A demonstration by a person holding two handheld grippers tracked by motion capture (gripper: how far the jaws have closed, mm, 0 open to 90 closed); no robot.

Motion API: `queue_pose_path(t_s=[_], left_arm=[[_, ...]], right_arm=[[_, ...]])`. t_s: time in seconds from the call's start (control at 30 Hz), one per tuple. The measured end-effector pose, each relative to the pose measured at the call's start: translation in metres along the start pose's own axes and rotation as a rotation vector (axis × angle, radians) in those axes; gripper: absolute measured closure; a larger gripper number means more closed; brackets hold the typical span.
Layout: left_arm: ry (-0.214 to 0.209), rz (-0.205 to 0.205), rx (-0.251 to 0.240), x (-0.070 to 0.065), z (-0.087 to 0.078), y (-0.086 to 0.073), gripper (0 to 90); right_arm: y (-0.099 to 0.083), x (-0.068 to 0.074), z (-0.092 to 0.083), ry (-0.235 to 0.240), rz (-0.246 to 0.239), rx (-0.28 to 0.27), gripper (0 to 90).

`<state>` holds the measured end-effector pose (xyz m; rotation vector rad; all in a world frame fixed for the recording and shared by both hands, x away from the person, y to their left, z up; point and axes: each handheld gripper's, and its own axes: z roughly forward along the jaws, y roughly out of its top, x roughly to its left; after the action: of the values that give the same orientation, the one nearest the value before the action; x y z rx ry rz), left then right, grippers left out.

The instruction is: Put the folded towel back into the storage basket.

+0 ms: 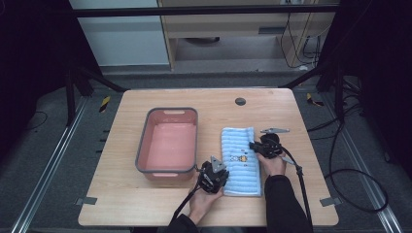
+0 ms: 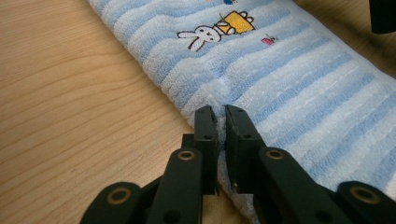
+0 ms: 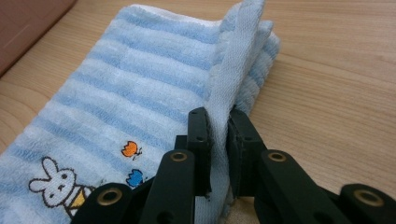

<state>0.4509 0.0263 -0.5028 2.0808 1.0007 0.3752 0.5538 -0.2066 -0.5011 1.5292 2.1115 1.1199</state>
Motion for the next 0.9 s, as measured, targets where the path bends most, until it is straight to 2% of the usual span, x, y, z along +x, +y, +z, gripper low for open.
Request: queue_pose_path(t_s=[0.13, 0.27, 0.3, 0.57, 0.9], left_arm=[[-0.011, -0.026, -0.026, 0.002, -0.001, -0.001, 86.4], [-0.024, -0.025, -0.045, 0.002, -0.004, 0.000, 86.8], [-0.023, -0.007, -0.055, 0.002, -0.008, 0.002, 86.8], [-0.046, 0.010, -0.101, 0.000, -0.026, 0.007, 87.0], [-0.054, -0.002, -0.150, 0.003, -0.043, 0.016, 87.0]], right_arm=[[0.001, 0.001, -0.003, -0.002, -0.013, -0.006, 81.9], [0.004, 0.002, -0.008, 0.003, -0.019, -0.022, 82.1], [0.004, 0.002, -0.010, 0.005, -0.023, -0.029, 82.1], [0.012, 0.011, -0.029, 0.015, -0.046, -0.074, 82.2], [0.023, 0.019, -0.049, 0.012, -0.079, -0.142, 82.6]])
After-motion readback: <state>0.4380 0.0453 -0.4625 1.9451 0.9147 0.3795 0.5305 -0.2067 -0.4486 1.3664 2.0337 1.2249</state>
